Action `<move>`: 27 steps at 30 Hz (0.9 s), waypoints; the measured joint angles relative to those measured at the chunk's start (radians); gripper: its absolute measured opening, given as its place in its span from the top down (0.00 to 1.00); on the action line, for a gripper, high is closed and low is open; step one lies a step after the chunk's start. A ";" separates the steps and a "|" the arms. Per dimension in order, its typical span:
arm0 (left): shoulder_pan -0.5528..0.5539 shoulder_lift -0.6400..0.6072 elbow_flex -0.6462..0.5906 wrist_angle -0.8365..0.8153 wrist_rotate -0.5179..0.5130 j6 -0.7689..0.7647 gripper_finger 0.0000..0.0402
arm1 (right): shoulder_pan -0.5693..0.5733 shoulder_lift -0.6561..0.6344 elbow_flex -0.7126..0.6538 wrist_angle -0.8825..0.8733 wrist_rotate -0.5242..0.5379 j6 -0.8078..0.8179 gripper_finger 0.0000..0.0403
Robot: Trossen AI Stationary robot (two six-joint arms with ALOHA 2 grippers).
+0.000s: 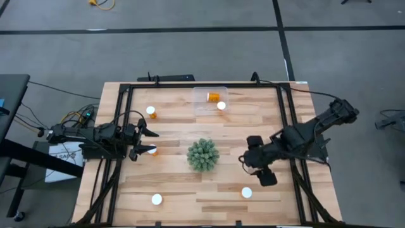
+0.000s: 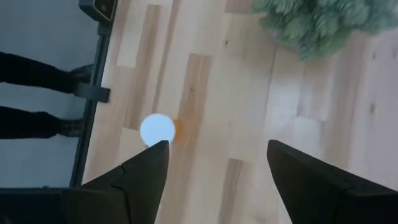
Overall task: Pick and place pill bottles into a basket
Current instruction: Put the orange pill bottle into the transparent bin
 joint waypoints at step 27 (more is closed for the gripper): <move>0.000 0.000 0.000 0.000 0.000 0.000 0.37 | 0.280 0.263 -0.134 0.192 0.074 0.154 0.34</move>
